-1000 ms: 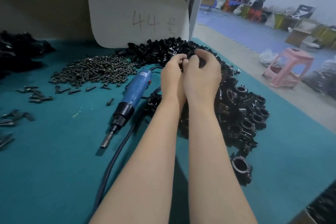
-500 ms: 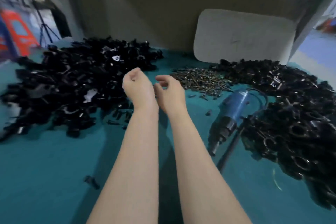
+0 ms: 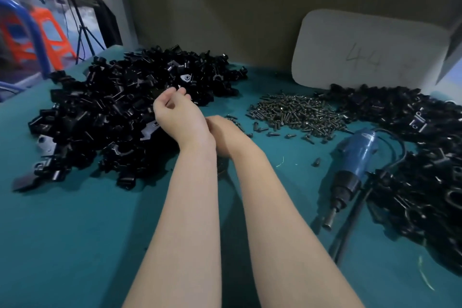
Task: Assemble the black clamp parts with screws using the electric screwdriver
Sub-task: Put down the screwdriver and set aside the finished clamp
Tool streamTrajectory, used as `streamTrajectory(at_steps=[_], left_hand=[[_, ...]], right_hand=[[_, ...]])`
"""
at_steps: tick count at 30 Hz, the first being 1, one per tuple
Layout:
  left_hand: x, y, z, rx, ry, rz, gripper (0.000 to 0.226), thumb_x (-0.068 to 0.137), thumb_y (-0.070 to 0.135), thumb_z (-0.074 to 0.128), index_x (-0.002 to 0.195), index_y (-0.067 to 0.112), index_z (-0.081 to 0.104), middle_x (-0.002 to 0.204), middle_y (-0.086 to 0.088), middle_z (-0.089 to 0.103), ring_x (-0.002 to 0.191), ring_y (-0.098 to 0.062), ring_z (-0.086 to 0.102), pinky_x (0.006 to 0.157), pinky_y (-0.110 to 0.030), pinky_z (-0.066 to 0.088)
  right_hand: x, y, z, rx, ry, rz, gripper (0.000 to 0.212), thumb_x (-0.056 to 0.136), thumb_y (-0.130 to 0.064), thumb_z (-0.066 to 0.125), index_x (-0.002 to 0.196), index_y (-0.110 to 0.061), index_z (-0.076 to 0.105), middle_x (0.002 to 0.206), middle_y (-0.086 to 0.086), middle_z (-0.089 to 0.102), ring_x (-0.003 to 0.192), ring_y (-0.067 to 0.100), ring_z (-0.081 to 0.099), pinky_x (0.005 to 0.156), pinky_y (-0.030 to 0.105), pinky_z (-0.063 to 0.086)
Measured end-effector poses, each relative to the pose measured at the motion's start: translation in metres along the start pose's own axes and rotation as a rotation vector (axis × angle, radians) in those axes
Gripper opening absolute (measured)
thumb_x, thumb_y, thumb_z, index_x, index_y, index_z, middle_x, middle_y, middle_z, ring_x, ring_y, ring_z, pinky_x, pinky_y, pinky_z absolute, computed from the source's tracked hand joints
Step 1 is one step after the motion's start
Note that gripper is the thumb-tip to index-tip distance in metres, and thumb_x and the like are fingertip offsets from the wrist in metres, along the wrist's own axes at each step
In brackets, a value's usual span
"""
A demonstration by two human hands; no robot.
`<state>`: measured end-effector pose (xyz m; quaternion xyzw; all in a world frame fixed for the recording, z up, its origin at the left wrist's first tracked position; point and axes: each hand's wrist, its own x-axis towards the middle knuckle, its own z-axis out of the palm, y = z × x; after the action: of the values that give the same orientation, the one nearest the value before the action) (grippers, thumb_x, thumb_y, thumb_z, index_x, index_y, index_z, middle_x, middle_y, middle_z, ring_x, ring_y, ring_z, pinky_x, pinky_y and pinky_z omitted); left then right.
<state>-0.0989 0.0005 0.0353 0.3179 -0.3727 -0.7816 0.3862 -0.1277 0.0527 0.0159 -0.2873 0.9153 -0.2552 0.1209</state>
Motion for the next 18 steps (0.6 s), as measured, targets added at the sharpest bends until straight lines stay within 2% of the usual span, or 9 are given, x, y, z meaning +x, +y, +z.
streamTrajectory(at_steps=[4,7,9,11,12,13,15,16,18], left_hand=[[-0.009,-0.001,0.007,-0.005,-0.010,0.020,0.020,0.098,0.009,0.037,0.096,0.022,0.053,0.093,0.006,0.065,0.080,-0.001,0.060,0.084,-0.023,0.048],[-0.016,-0.002,0.014,-0.010,-0.033,0.049,0.021,0.097,0.007,0.038,0.095,0.021,0.052,0.092,0.006,0.064,0.080,-0.002,0.060,0.086,-0.024,0.049],[-0.021,-0.005,0.019,0.012,-0.045,0.089,0.020,0.097,0.006,0.038,0.096,0.020,0.053,0.093,0.006,0.064,0.083,-0.004,0.060,0.083,-0.023,0.048],[-0.024,-0.011,0.024,0.071,-0.077,0.133,0.020,0.096,0.007,0.042,0.106,0.017,0.056,0.101,0.000,0.065,0.091,-0.012,0.061,0.079,-0.020,0.045],[-0.026,-0.016,0.028,0.120,-0.130,0.128,0.025,0.095,0.008,0.045,0.115,0.018,0.057,0.110,-0.005,0.065,0.096,-0.018,0.062,0.078,-0.019,0.043],[-0.029,-0.023,0.034,0.189,-0.229,0.099,0.032,0.095,0.011,0.048,0.123,0.021,0.056,0.121,-0.009,0.063,0.101,-0.022,0.062,0.077,-0.017,0.043],[-0.042,-0.040,0.050,0.348,-0.529,-0.006,0.039,0.095,0.016,0.052,0.133,0.028,0.054,0.133,-0.009,0.057,0.102,-0.018,0.063,0.079,-0.015,0.045],[-0.051,-0.047,0.059,0.385,-0.679,-0.070,0.035,0.096,0.015,0.053,0.129,0.026,0.057,0.128,-0.009,0.060,0.098,-0.017,0.062,0.083,-0.021,0.047],[-0.069,-0.062,0.077,0.372,-0.863,-0.176,0.021,0.096,0.008,0.051,0.106,0.020,0.065,0.100,-0.008,0.068,0.083,-0.018,0.061,0.085,-0.035,0.049]], right_hand=[[-0.007,0.008,-0.009,-0.032,-0.027,-0.004,0.043,0.092,-0.003,0.045,0.064,-0.030,0.026,0.065,-0.008,0.037,0.056,0.005,0.031,0.048,0.018,0.023],[-0.015,0.012,-0.014,0.088,-0.017,-0.005,0.030,0.091,-0.004,0.048,0.070,-0.024,0.040,0.066,-0.007,0.046,0.056,0.006,0.038,0.048,0.018,0.028],[-0.020,0.017,-0.015,0.270,0.052,0.021,0.015,0.091,-0.006,0.050,0.081,-0.018,0.052,0.074,-0.003,0.056,0.062,0.012,0.047,0.052,0.017,0.035],[-0.024,0.028,-0.025,0.471,0.246,0.090,0.010,0.092,-0.013,0.054,0.095,-0.014,0.063,0.090,0.003,0.064,0.077,0.019,0.058,0.063,0.020,0.044],[-0.025,0.036,-0.033,0.563,0.386,0.137,0.014,0.091,-0.015,0.055,0.099,-0.012,0.065,0.094,0.006,0.065,0.081,0.020,0.058,0.067,0.025,0.045],[-0.028,0.045,-0.045,0.665,0.526,0.177,0.014,0.090,-0.015,0.055,0.094,-0.009,0.067,0.087,0.007,0.064,0.076,0.021,0.056,0.065,0.029,0.044],[-0.038,0.066,-0.073,0.862,0.716,0.241,0.018,0.089,-0.014,0.057,0.077,-0.002,0.062,0.058,0.000,0.055,0.058,0.017,0.047,0.057,0.029,0.038],[-0.043,0.076,-0.085,0.937,0.754,0.254,0.021,0.089,-0.013,0.058,0.071,-0.003,0.060,0.047,-0.006,0.051,0.048,0.013,0.045,0.053,0.027,0.038],[-0.054,0.096,-0.102,0.960,0.778,0.263,0.023,0.089,-0.016,0.061,0.067,-0.011,0.058,0.038,-0.011,0.050,0.038,0.005,0.046,0.048,0.023,0.042]])
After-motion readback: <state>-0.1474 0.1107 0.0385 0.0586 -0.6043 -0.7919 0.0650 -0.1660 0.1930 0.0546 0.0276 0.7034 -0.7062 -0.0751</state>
